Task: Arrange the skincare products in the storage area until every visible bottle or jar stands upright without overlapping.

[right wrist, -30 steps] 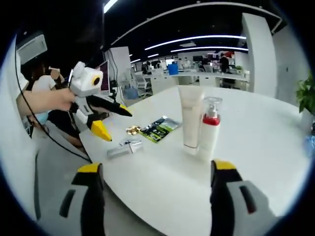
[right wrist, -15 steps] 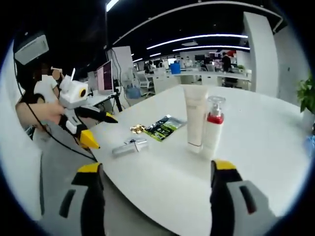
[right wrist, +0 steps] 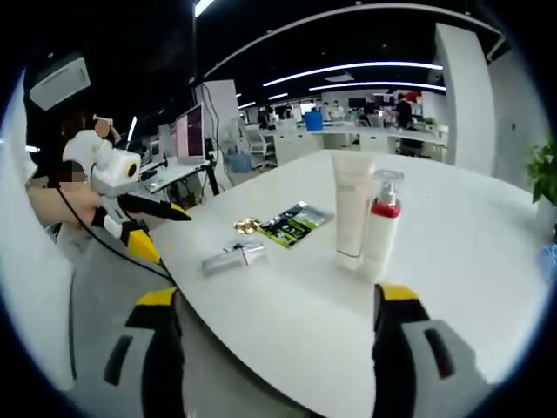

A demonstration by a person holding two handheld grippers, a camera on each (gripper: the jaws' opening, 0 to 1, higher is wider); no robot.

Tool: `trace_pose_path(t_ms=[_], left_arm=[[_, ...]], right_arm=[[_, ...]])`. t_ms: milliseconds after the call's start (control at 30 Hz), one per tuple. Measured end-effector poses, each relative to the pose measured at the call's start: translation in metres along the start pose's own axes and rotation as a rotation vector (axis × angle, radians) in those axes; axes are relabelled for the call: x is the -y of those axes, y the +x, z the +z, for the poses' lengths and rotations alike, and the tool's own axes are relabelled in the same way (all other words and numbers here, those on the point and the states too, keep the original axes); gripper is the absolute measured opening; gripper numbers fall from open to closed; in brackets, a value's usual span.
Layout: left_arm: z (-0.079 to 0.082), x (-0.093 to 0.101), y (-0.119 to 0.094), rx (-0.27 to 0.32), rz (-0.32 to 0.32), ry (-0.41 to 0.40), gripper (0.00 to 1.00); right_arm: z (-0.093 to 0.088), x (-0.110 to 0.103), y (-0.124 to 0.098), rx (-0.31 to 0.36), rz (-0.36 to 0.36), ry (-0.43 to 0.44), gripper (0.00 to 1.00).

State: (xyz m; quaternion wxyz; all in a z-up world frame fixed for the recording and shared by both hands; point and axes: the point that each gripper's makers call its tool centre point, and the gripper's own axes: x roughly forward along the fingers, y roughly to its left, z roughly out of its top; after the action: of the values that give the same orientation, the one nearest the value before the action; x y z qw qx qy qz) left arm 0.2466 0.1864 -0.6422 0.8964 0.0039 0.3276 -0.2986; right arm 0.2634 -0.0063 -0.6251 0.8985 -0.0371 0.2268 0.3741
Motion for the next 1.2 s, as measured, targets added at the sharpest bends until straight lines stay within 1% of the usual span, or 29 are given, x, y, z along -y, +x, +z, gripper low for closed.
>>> trace_pose_path(t_ms=[167, 333, 467, 533, 600, 733, 833, 1033, 1100, 1200], left_arm=[[0.0, -0.001, -0.001, -0.007, 0.011, 0.007, 0.92], [-0.001, -0.002, 0.0, -0.015, 0.018, 0.002, 0.92], [-0.004, -0.004, 0.005, -0.033, 0.025, 0.004, 0.9], [-0.007, -0.005, 0.009, -0.057, 0.031, 0.003, 0.88], [-0.01, -0.008, 0.013, -0.091, 0.044, 0.013, 0.85], [-0.009, -0.01, 0.021, -0.118, 0.047, 0.025, 0.81], [-0.006, -0.014, 0.028, -0.139, 0.058, 0.049, 0.77], [-0.001, -0.024, 0.044, -0.182, 0.061, 0.081, 0.64], [-0.001, -0.026, 0.048, -0.196, 0.064, 0.085, 0.61], [-0.002, -0.03, 0.054, -0.224, 0.069, 0.108, 0.53]], right_arm=[[0.0, -0.001, 0.001, -0.002, 0.006, -0.006, 0.9], [-0.004, -0.005, 0.003, -0.023, 0.015, -0.05, 0.9], [-0.004, -0.004, 0.002, -0.022, 0.011, -0.047, 0.89], [-0.004, -0.002, 0.002, -0.019, 0.007, -0.041, 0.89], [-0.004, -0.002, 0.002, -0.017, 0.007, -0.036, 0.89], [-0.004, -0.002, 0.002, -0.02, 0.005, -0.037, 0.88], [-0.003, -0.002, 0.003, -0.019, 0.006, -0.033, 0.88], [-0.003, 0.0, 0.003, -0.016, 0.002, -0.022, 0.88], [-0.002, 0.001, 0.003, -0.015, -0.003, -0.021, 0.88], [0.0, 0.004, 0.002, -0.008, -0.012, -0.01, 0.88]])
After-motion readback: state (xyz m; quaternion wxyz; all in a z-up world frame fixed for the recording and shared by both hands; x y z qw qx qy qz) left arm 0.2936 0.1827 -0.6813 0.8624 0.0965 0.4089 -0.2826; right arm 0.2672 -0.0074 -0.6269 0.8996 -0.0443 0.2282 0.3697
